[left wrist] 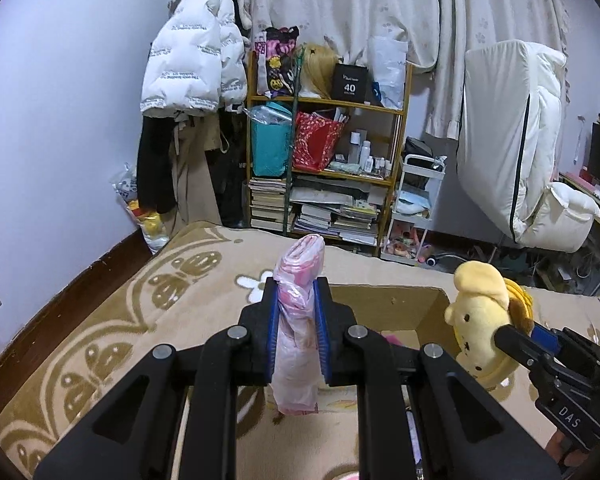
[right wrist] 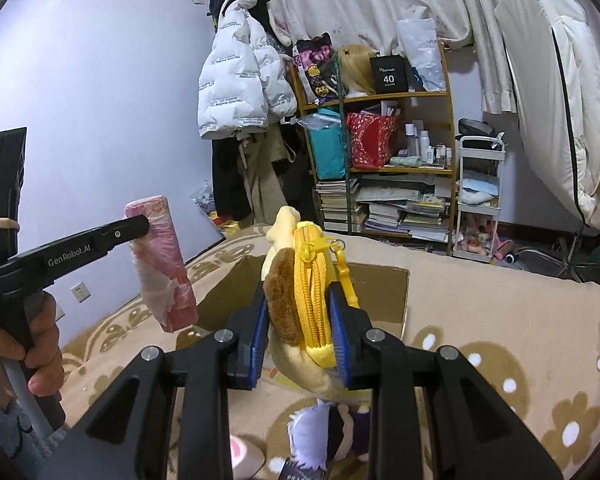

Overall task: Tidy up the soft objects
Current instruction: 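Lift both items over the box and release them inside, then grasp the pink swirl cushion with the left tool while the right tool grasps the white fluffy plush, then carry both items over the box and open both tools to drop them, then grasp the black Face tissue pack with the left tool while the right tool grasps the white-haired doll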

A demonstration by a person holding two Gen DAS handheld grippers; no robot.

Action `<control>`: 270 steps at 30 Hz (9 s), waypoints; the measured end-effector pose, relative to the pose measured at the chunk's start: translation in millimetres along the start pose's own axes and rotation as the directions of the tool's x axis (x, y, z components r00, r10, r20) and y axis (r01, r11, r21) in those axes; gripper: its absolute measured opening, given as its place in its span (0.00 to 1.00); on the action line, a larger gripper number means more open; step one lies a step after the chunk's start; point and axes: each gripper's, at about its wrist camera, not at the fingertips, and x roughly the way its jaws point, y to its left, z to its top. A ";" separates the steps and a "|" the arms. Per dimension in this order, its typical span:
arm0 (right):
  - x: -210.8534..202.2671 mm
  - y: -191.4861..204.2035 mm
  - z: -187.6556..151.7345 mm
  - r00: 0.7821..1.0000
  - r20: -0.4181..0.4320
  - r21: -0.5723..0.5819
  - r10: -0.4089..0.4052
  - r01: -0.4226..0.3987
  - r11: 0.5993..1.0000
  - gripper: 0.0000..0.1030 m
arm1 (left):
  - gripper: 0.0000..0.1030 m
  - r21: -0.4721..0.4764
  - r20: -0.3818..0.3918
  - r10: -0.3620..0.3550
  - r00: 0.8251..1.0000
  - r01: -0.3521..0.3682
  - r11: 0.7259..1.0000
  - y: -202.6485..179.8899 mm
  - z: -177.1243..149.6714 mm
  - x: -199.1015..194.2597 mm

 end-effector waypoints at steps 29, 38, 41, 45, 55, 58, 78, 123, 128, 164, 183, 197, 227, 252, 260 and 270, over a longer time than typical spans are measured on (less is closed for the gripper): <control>67.2 -38.7 -19.6 0.992 -0.121 0.066 -0.026 0.034 0.997 0.35 | 0.53 0.023 -0.197 0.003 0.980 0.002 1.000 -14.0 -22.0 81.8; 47.6 -34.8 -22.4 0.992 -0.122 0.098 -0.016 0.028 0.995 0.70 | 0.70 0.058 -0.236 0.044 0.971 -0.031 0.998 -13.8 -27.1 65.0; 37.6 -32.1 -24.1 0.992 -0.122 0.106 -0.026 0.039 0.994 0.87 | 0.80 0.067 -0.238 0.052 0.970 -0.038 0.997 -13.4 -28.8 51.1; 22.0 -29.4 -26.8 0.991 -0.131 0.126 -0.027 0.043 0.991 0.96 | 0.86 0.064 -0.251 0.054 0.966 -0.039 0.997 -10.2 -35.1 32.9; -11.7 -11.9 -42.6 0.979 -0.201 0.112 -0.042 0.066 0.991 0.97 | 0.95 0.064 -0.345 0.055 0.937 -0.035 0.997 0.5 -47.6 -1.6; -18.9 -10.1 -52.5 0.968 -0.249 0.125 -0.038 0.071 0.990 0.97 | 0.95 0.059 -0.382 0.049 0.923 -0.028 0.998 2.9 -54.1 -9.3; 2.3 21.6 -107.8 0.852 -0.524 0.052 0.007 0.024 0.998 0.92 | 0.95 0.024 -0.644 -0.029 0.765 0.057 0.998 -14.8 -114.6 26.1; 68.9 45.7 -163.8 0.660 -0.741 0.100 0.124 -0.075 0.992 0.35 | 0.37 -0.049 -0.825 -0.079 0.560 0.069 0.996 -11.5 -180.8 76.2; 51.6 42.7 -144.8 0.743 -0.660 0.097 0.111 -0.061 0.993 0.35 | 0.36 -0.006 -0.774 -0.017 0.633 0.020 1.000 1.7 -161.5 56.4; 51.0 7.7 -15.1 0.990 -0.142 -0.067 0.002 -0.012 0.998 0.35 | 0.36 0.106 -0.235 0.040 0.971 -0.015 0.994 -21.6 -42.6 57.1; 91.3 -36.6 -24.4 0.974 -0.219 0.084 0.056 -0.039 0.996 0.39 | 0.60 0.179 -0.275 0.098 0.956 -0.049 0.983 -33.9 -54.5 96.6; 48.4 -57.9 -15.1 0.980 -0.200 0.129 -0.014 0.041 0.991 0.96 | 0.97 0.152 -0.233 0.118 0.965 -0.083 0.985 -40.3 -51.7 50.6; 65.2 -97.1 -78.3 0.870 -0.490 0.287 0.055 0.101 0.953 0.98 | 0.97 0.036 -0.519 -0.002 0.855 0.025 0.999 -101.0 -166.7 68.9; 117.5 -101.2 -136.5 0.754 -0.614 0.438 0.233 0.080 0.895 0.84 | 0.91 0.065 -0.668 0.030 0.744 0.018 0.998 -118.9 -220.9 102.4; 114.1 -90.9 -127.9 0.786 -0.570 0.428 0.238 0.037 0.903 0.53 | 0.60 0.047 -0.655 0.009 0.756 0.029 0.998 -118.0 -222.7 91.8; 109.2 -79.0 -119.2 0.808 -0.557 0.364 0.192 0.031 0.931 0.30 | 0.43 -0.024 -0.652 -0.043 0.757 0.037 0.999 -84.9 -217.4 78.1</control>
